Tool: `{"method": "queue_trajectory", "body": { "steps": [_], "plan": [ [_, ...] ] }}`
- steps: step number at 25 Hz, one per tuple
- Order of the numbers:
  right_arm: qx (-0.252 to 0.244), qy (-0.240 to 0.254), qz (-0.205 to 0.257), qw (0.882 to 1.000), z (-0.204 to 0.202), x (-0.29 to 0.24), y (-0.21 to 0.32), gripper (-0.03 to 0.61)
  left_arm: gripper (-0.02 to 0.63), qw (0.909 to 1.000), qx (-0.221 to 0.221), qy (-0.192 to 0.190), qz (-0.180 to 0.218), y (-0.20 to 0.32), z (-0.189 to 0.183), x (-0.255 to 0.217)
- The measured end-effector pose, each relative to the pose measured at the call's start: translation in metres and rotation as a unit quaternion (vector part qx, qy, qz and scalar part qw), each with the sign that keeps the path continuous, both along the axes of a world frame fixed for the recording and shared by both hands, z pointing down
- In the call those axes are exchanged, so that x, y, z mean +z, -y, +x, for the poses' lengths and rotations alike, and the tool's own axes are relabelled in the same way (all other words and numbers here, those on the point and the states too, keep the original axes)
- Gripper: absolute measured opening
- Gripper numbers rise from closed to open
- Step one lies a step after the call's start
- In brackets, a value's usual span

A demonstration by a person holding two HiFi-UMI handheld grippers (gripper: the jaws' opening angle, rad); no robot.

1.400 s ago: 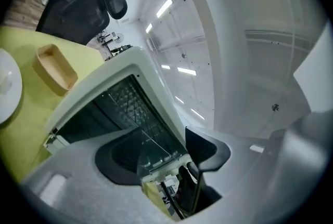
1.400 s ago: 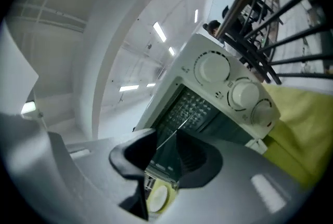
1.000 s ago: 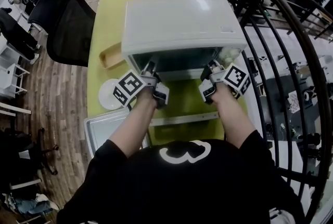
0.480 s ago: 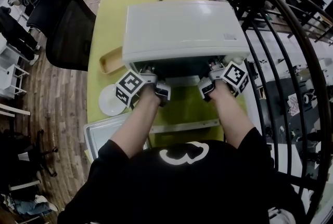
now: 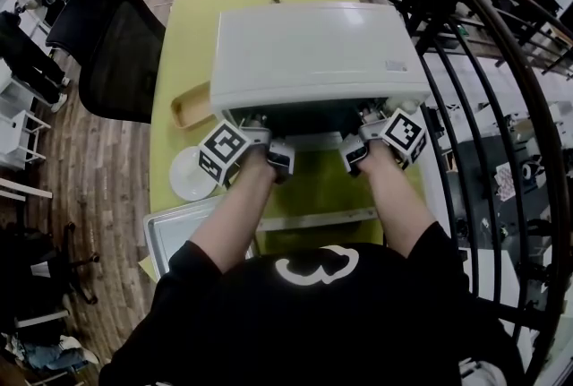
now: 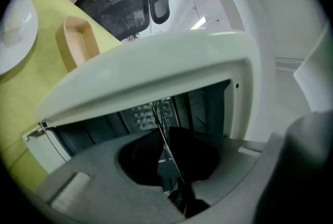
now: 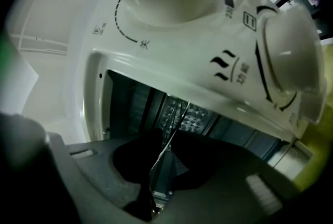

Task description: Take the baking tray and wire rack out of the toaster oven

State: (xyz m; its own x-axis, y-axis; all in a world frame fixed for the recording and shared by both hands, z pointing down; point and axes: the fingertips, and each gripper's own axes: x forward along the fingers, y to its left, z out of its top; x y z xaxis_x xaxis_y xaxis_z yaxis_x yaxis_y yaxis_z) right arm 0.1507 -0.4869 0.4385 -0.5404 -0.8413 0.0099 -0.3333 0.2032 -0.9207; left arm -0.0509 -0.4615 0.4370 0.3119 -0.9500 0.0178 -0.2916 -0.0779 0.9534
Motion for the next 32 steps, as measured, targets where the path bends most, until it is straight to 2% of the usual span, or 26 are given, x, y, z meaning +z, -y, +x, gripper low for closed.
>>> {"method": "queue_trajectory", "body": {
  "steps": [18, 32],
  "plan": [
    [0.001, 0.019, -0.007, 1.000, 0.006, -0.002, -0.019, 0.054, 0.040, 0.9999, 0.004, 0.001, -0.013, -0.018, 0.006, -0.001],
    [-0.002, 0.033, -0.007, 0.999, 0.010, 0.005, -0.069, 0.051, 0.040, 0.9998, 0.005, 0.006, -0.016, -0.068, 0.008, 0.003]
  ]
}}
